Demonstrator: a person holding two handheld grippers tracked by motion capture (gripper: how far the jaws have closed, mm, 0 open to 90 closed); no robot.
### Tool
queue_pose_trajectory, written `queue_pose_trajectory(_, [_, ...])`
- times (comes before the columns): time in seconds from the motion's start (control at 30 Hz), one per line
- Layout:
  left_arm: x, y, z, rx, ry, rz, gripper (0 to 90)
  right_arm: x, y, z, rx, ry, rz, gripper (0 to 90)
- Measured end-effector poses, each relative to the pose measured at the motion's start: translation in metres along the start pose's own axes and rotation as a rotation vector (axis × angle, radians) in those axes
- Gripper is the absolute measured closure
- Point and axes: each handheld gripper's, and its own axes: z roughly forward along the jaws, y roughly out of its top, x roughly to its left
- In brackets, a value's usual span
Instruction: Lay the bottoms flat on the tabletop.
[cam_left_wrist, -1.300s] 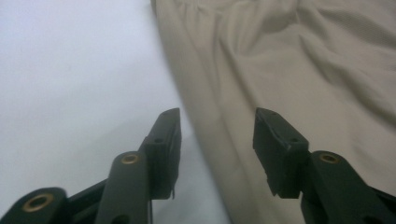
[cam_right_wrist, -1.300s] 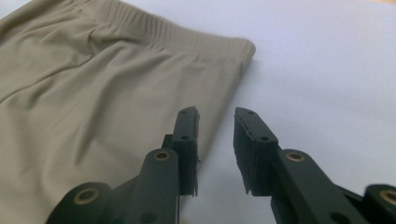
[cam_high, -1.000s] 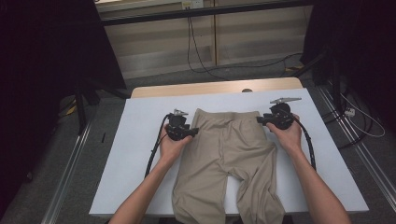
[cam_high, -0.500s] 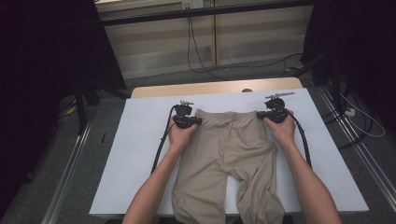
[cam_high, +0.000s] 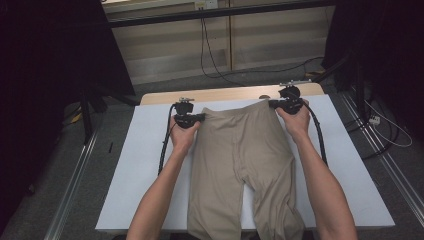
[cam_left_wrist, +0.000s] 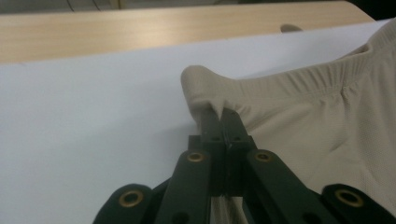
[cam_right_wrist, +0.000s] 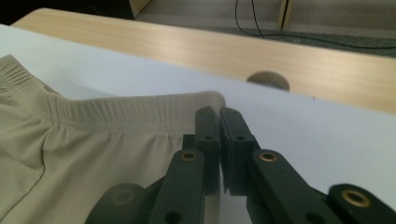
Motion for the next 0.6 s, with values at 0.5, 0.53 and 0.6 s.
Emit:
queue_pose_trajectory(0.5, [0.009, 0.001, -0.001, 0.031, 0.030, 0.029, 52.3, 0.004, 0.011, 0.001, -0.018, -0.012, 0.005, 56.8])
queue_pose_trajectory(0.53, [0.006, -0.002, -0.005, 0.027, 0.012, 0.038, 50.6, 0.003, 0.008, -0.005, -0.018, -0.005, 0.000, 56.3])
queue_pose_trajectory(0.6, [-0.002, -0.009, -0.015, 0.016, -0.010, 0.064, 40.5, 0.006, 0.001, -0.018, -0.010, 0.009, -0.030, 52.6])
